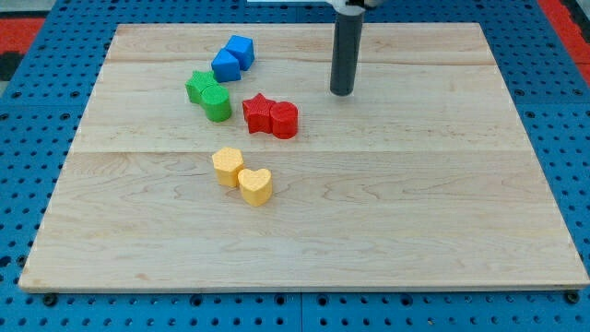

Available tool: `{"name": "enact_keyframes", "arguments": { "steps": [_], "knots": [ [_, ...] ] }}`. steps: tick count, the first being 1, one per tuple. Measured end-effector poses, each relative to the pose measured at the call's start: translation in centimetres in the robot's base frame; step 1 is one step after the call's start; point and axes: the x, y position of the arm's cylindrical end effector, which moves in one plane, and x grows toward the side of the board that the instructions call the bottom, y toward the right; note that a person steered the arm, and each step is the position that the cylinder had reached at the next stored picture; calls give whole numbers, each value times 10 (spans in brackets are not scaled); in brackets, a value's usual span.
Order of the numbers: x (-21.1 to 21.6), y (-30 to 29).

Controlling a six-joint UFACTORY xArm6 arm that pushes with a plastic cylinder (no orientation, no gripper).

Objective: Move your arm to top center

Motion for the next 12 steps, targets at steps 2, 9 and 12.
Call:
{"name": "enact_keyframes", "arguments": {
  "steps": [2, 9, 12],
  "knots": [
    [-8, 0],
    [-103, -31],
    [-123, -31]
  ]
}}
